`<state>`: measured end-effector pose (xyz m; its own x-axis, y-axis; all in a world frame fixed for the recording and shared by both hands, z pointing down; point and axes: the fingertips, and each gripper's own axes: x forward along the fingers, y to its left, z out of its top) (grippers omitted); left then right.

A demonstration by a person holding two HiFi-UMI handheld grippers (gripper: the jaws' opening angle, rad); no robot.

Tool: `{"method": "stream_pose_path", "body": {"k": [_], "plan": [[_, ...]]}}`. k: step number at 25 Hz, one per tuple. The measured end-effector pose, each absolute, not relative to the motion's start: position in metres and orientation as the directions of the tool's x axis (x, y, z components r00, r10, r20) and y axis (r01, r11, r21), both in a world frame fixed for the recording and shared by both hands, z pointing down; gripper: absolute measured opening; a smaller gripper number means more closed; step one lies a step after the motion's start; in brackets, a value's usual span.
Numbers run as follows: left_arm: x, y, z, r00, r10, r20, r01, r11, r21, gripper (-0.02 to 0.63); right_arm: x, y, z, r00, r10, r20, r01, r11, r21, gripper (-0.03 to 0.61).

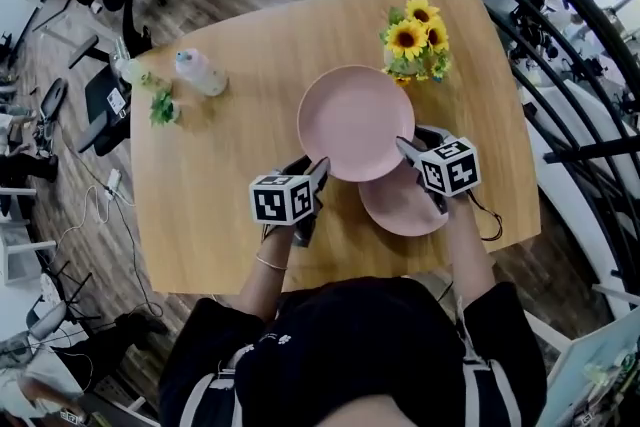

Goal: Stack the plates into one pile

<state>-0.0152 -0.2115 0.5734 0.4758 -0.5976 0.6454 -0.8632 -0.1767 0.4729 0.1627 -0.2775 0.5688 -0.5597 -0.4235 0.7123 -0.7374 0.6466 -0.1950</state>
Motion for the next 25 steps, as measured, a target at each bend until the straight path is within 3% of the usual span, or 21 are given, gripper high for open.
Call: {"method": "stream_pose_path", "body": {"k": [25], "plan": [[0.084,-0.153,0.578,0.589,-0.456,0.667,-0.808,-0.321,0.494,0.166,0.27,-0.189,0.563,-0.502,-0.501,0.705,-0.83,0.509,-0.229,0.178]]}}
